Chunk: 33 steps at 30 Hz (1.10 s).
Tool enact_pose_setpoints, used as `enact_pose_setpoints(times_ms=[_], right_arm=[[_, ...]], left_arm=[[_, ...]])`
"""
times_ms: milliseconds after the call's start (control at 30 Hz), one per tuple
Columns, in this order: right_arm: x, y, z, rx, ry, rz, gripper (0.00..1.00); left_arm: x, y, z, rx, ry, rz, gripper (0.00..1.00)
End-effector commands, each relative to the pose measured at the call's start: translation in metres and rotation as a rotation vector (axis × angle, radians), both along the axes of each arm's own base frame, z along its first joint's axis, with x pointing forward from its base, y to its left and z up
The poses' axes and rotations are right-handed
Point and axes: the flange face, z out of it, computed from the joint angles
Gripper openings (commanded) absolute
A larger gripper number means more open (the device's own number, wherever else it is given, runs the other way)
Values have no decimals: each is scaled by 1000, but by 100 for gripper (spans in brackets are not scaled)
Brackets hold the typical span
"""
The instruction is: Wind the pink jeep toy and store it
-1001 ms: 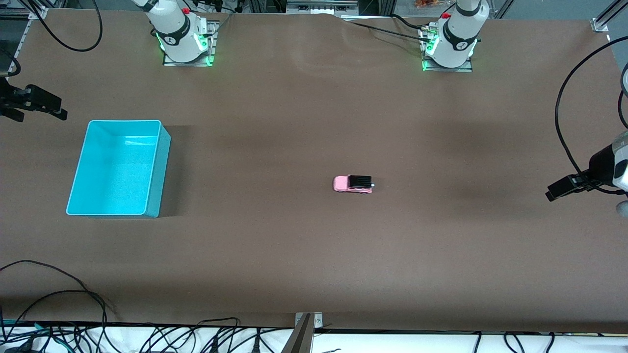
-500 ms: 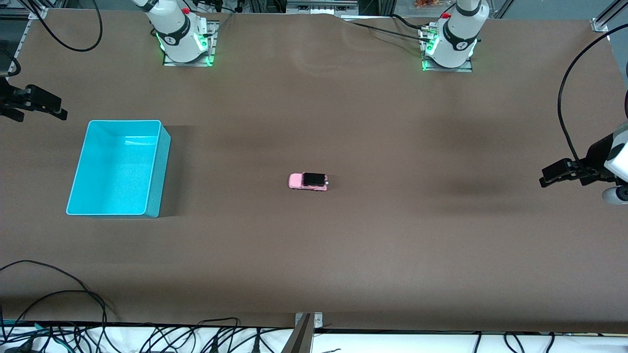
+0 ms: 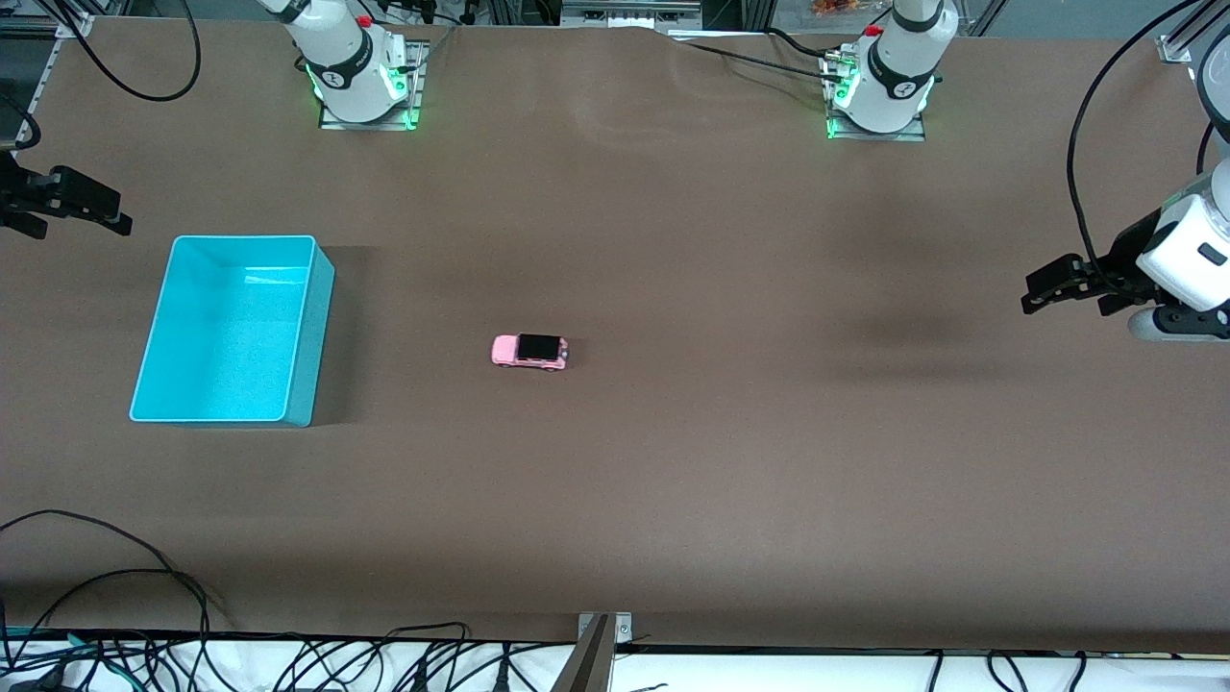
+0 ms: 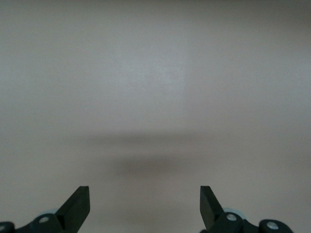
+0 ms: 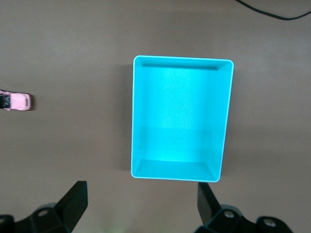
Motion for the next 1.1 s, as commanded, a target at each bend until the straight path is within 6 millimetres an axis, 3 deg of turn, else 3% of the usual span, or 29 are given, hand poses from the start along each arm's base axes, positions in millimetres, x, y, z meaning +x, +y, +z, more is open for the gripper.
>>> enact_pose_setpoints(times_ms=[0, 601, 834, 901, 1068], right_arm=[[-2, -1, 6, -7, 4, 16, 100], [-6, -1, 2, -3, 43, 15, 100], [0, 0, -11, -5, 65, 15, 100], [4, 0, -23, -7, 81, 6, 100], [-5, 1, -28, 2, 92, 16, 100]], left_arm=[[-6, 1, -2, -4, -2, -18, 100], [-1, 4, -2, 28, -5, -13, 100], [1, 6, -5, 29, -2, -8, 100], [1, 6, -5, 29, -3, -8, 100], [2, 7, -6, 29, -2, -6, 100]])
